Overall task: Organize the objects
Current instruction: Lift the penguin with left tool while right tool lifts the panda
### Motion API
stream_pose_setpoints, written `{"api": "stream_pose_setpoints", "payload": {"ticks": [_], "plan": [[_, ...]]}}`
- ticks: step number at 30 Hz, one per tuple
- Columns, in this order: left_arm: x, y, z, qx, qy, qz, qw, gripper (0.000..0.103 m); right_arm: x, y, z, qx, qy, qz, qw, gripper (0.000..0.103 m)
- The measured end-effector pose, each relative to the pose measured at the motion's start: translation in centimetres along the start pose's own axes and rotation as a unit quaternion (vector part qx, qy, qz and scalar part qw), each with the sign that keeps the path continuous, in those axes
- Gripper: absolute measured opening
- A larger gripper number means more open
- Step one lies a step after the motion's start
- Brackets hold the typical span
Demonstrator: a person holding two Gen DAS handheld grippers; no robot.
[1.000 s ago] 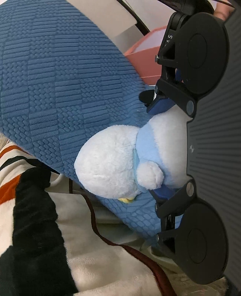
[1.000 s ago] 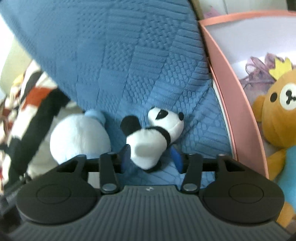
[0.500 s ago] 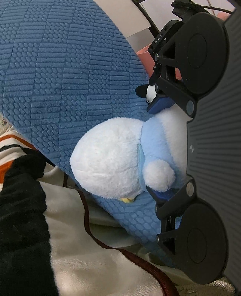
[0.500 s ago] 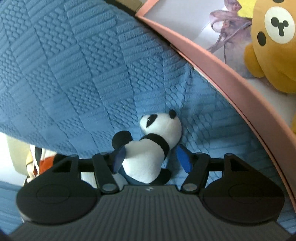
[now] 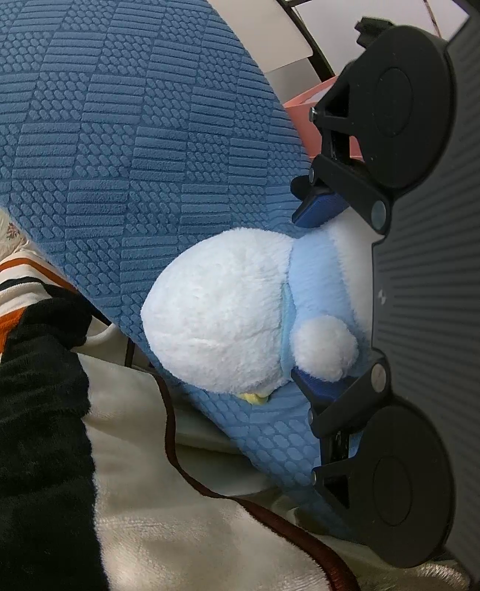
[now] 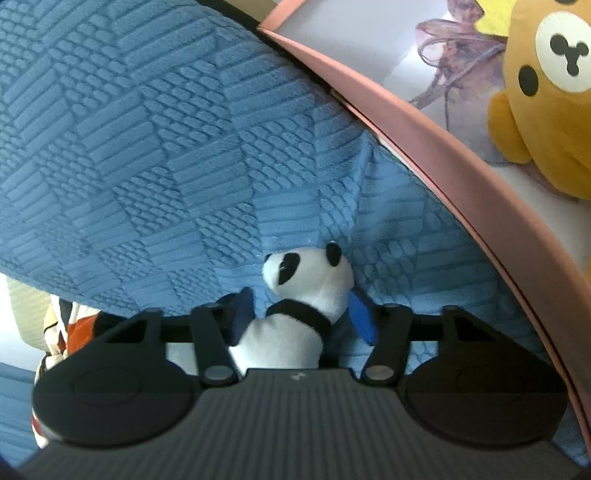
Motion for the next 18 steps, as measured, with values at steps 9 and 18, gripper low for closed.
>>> {"api": "stream_pose_setpoints", "payload": {"ticks": [9,18], "plan": [[0.0,0.0,0.1,0.001,0.001,-0.003,1.0000,0.085,-0.5,-3.1,2.3,-0.045,-0.024,-0.122,0.991,0.049],[0.2,-0.2,0.1,-0.006,-0.002,-0.011,0.9999,0.085,-3.6,-6.2,2.6,-0.108,-0.039,-0.262,0.958,0.045]]}}
Point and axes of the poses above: each gripper's, at about its wrist camera, not at the fingertips, and z roughly the way its jaws point, y to its right, x to its top, the point moved 2 cm from there along z, roughly the way its jaws point, and after that the axes turned 15 degrees about -y, right-handed, at the moved point
